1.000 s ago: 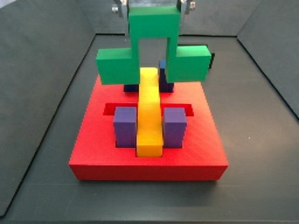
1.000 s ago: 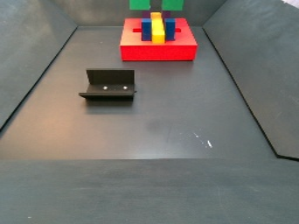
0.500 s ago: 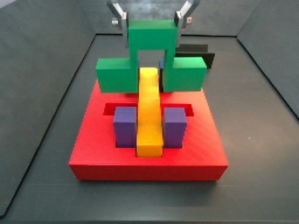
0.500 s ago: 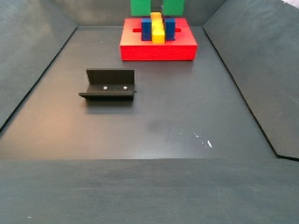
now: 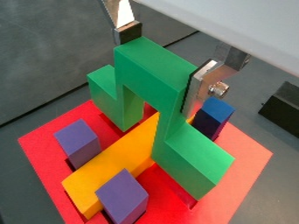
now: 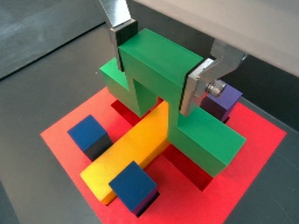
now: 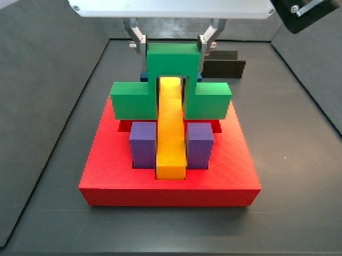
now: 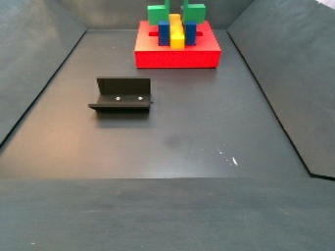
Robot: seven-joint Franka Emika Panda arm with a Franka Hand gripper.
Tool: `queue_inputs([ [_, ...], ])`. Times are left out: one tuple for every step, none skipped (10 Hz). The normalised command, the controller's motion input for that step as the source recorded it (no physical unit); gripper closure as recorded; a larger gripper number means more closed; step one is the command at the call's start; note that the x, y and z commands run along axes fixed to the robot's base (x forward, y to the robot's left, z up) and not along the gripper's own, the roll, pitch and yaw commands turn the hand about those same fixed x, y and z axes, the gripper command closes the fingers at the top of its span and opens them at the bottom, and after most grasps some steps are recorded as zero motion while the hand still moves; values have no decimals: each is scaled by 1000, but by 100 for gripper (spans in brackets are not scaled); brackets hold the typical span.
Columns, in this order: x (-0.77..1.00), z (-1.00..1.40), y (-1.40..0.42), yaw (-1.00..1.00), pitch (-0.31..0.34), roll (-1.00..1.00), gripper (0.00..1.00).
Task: Pick up the green object. Move up. Place the green object on the fixture. Regrasp the green object. Move to above the board. Insert the green object.
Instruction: Insert the green object.
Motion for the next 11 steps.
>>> queue_inputs([
  [-63, -40, 83, 0, 0, 0, 100],
  [-66, -6, 117, 0, 0, 0, 100],
  [-17, -17, 3, 0, 0, 0, 100],
  [-14, -57, 0, 0, 0, 0, 100],
  [0, -57, 0, 0, 0, 0, 100],
  [0, -189, 0, 9, 0, -9, 100],
  [74, -283, 0, 54, 0, 0, 100],
  [174, -323, 0, 60, 11, -7, 100],
  [223, -303, 0, 31, 11, -14, 100],
  [214, -251, 0, 0, 13, 0, 100],
  [206, -194, -26, 0, 11, 0, 100],
])
